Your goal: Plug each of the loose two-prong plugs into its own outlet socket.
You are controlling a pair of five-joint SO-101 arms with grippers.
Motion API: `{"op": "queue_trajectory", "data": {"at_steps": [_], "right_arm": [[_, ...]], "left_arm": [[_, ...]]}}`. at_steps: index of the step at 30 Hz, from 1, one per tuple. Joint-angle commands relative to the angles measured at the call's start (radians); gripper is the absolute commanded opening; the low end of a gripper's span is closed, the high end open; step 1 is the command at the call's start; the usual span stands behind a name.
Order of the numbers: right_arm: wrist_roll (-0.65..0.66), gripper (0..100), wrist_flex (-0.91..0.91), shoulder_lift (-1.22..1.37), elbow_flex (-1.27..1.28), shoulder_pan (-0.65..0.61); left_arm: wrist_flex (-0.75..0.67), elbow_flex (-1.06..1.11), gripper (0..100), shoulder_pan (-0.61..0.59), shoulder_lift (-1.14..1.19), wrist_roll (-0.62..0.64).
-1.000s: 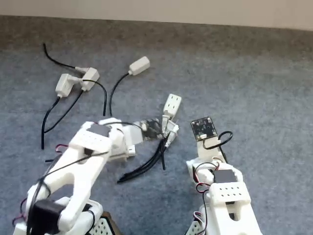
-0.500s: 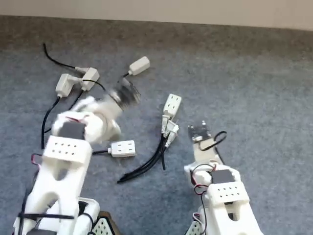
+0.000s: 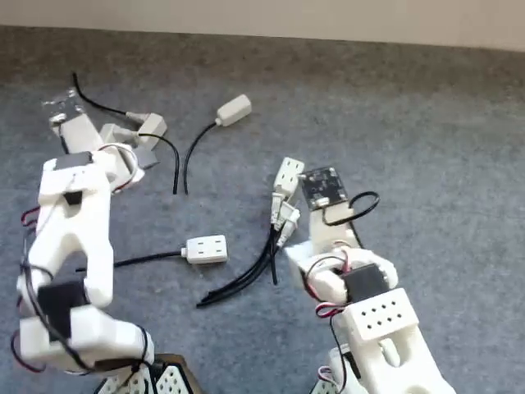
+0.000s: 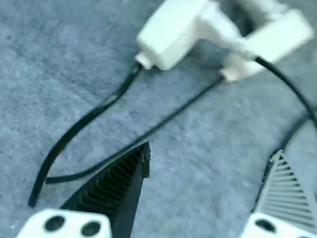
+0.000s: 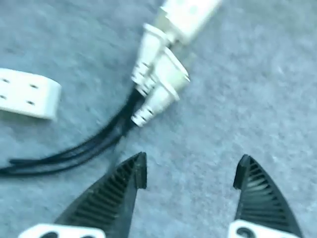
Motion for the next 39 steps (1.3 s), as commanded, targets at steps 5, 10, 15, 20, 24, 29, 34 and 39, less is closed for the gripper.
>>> {"op": "queue_trajectory", "data": {"at_steps": [5, 10, 15, 20, 24, 29, 34, 39], "right_arm": [[-0.123, 27.7, -0.15, 0.153, -0.071, -0.062], [-0.252, 22.9, -0.183, 0.429, -0.202, -0.062], [-0.273, 20.6, -0.259, 0.642, -0.3, -0.061], [-0.275, 20.6, -0.338, 0.75, -0.366, -0.064], [-0.275, 20.6, -0.343, 0.792, -0.43, -0.059], [-0.273, 20.6, -0.343, 0.875, -0.516, -0.054], [-0.272, 20.6, -0.338, 0.97, -0.541, -0.058], [-0.272, 20.6, -0.338, 0.978, -0.539, -0.061]], "left_arm": [[-0.005, -0.163, 36, -0.074, 0.145, 0.114], [-0.006, -0.165, 36, -0.065, 0.147, 0.118], [-0.006, -0.165, 36, -0.062, 0.15, 0.118], [-0.006, -0.165, 36, -0.061, 0.151, 0.118], [-0.009, -0.163, 36, -0.058, 0.153, 0.117], [-0.009, -0.16, 36, -0.045, 0.153, 0.117], [-0.009, -0.16, 36, -0.044, 0.153, 0.117], [-0.009, -0.16, 36, -0.042, 0.153, 0.117]]}}
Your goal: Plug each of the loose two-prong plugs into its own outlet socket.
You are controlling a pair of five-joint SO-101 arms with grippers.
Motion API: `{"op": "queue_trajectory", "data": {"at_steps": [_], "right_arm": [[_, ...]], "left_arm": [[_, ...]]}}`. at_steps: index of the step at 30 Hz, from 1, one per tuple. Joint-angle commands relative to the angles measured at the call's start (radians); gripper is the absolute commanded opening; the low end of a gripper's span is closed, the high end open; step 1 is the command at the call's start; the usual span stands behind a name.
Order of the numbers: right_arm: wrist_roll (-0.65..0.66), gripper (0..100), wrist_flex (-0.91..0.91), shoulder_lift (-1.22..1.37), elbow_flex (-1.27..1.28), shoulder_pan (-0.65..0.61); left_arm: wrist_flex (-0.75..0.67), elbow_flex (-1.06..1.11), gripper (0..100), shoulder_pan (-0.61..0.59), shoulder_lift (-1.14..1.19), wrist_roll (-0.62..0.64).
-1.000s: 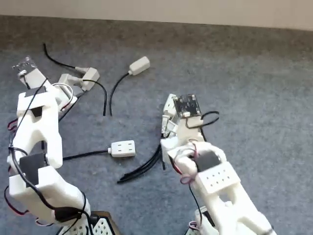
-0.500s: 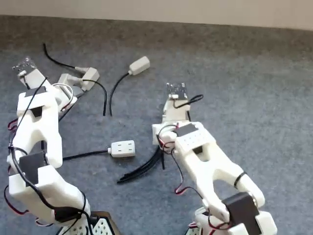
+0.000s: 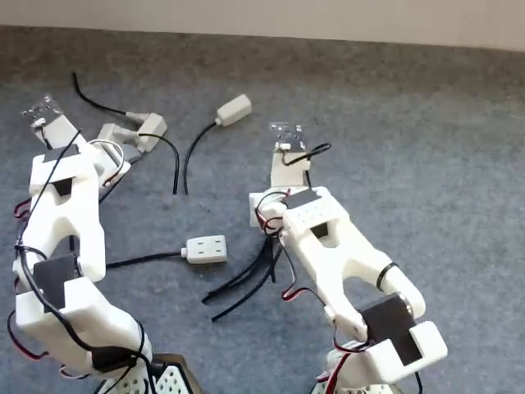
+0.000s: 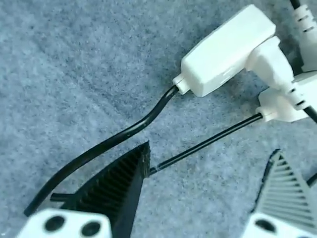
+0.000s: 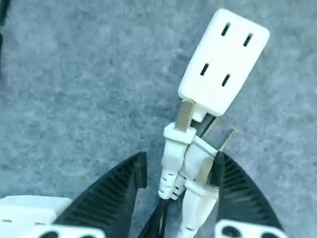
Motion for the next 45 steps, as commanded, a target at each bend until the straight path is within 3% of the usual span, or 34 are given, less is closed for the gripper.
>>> {"op": "queue_trajectory", "data": {"at_steps": [1, 9, 22, 28, 35, 45], "right_arm": [[-0.006, 20.4, -0.012, 0.002, -0.035, -0.007], [-0.008, 20.3, -0.015, 0.008, -0.031, -0.14], [-0.009, 20.3, 0.062, -0.033, -0.05, -0.097], [-0.009, 20.3, -0.015, 0.015, -0.03, -0.176], [-0.008, 20.3, -0.018, 0.194, -0.111, -0.176], [-0.003, 20.2, -0.018, 0.205, -0.113, -0.252]], "left_arm": [[-0.009, -0.035, 36, 0.022, -0.005, 0.008], [-0.009, -0.035, 36, 0.022, -0.005, 0.008], [-0.008, -0.033, 36, 0.033, -0.005, 0.006], [-0.008, -0.035, 36, 0.033, -0.005, 0.006], [-0.008, -0.033, 36, 0.033, -0.005, 0.006], [-0.008, -0.033, 36, 0.033, -0.004, 0.006]]}}
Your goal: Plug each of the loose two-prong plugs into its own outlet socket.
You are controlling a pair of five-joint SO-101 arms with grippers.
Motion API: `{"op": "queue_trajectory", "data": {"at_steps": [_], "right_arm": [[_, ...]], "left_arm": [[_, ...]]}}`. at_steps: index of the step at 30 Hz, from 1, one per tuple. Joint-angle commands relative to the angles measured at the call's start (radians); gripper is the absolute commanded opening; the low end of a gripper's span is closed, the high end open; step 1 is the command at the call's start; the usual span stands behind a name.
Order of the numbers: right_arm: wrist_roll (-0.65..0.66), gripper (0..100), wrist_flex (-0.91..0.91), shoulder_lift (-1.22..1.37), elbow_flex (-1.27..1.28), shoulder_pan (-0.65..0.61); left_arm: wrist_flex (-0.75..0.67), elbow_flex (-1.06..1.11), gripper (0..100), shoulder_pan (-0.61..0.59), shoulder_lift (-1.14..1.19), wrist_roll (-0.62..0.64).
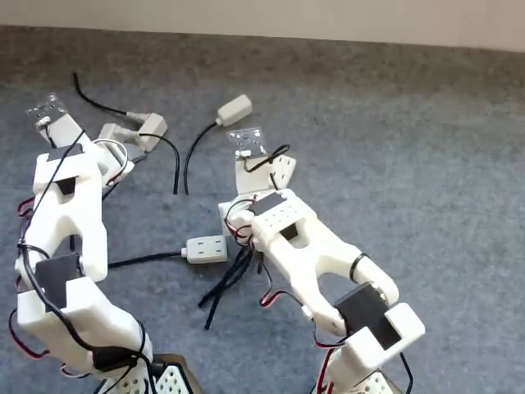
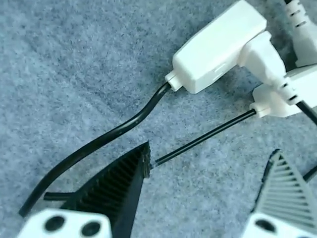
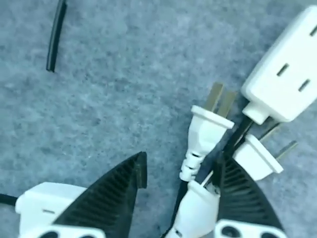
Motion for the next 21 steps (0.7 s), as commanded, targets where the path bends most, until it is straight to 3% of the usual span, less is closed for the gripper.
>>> {"op": "queue_trajectory", "data": {"at_steps": [1, 8, 14, 21], "right_arm": [[-0.005, 20.2, -0.002, 0.021, -0.005, -0.053], [-0.011, 19.4, 0.119, 0.022, -0.008, 0.076], [-0.011, 0.3, 0.12, 0.018, -0.012, 0.096], [-0.003, 0.8, 0.119, 0.018, -0.013, 0.11]], "left_arm": [[-0.008, -0.033, 36, 0.018, -0.004, 0.006], [-0.006, -0.033, 36, 0.018, -0.004, 0.006], [-0.008, -0.022, 36, 0.018, -0.004, 0.006], [-0.009, -0.021, 36, 0.018, -0.004, 0.006]]}}
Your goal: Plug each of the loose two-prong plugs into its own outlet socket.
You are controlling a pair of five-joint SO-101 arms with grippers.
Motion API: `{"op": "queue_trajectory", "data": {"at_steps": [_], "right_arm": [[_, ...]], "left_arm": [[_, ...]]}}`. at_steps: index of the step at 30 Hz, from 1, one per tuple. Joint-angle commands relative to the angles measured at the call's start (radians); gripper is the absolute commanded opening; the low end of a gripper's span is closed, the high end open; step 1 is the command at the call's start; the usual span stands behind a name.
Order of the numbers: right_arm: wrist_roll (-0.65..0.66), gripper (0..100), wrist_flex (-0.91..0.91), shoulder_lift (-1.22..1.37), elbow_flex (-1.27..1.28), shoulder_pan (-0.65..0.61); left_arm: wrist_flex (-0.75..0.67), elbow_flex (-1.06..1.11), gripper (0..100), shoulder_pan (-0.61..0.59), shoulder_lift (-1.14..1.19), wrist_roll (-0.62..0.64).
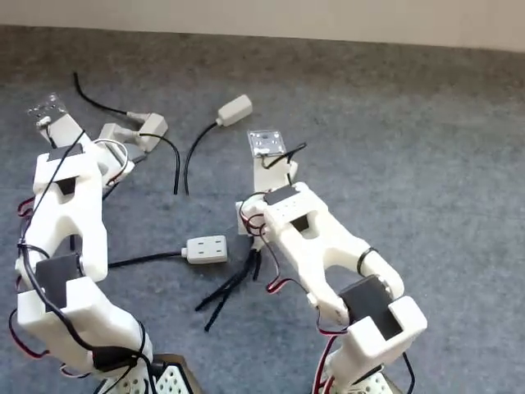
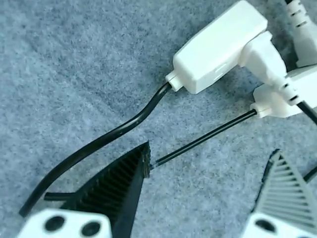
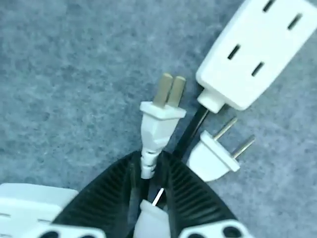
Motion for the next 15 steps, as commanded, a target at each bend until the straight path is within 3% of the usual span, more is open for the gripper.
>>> {"op": "queue_trajectory", "data": {"at_steps": [1, 4, 15], "right_arm": [[0.018, 0.8, 0.021, -0.001, 0.001, 0.031], [0.161, 0.8, 0.111, -0.047, -0.058, 0.087], [0.496, 0.8, 0.727, -0.461, -0.498, 0.308]], "left_arm": [[-0.009, -0.021, 36, 0.018, -0.004, 0.006], [-0.009, -0.021, 36, 0.018, -0.004, 0.006], [-0.011, -0.019, 36, 0.033, -0.004, 0.005]]}}
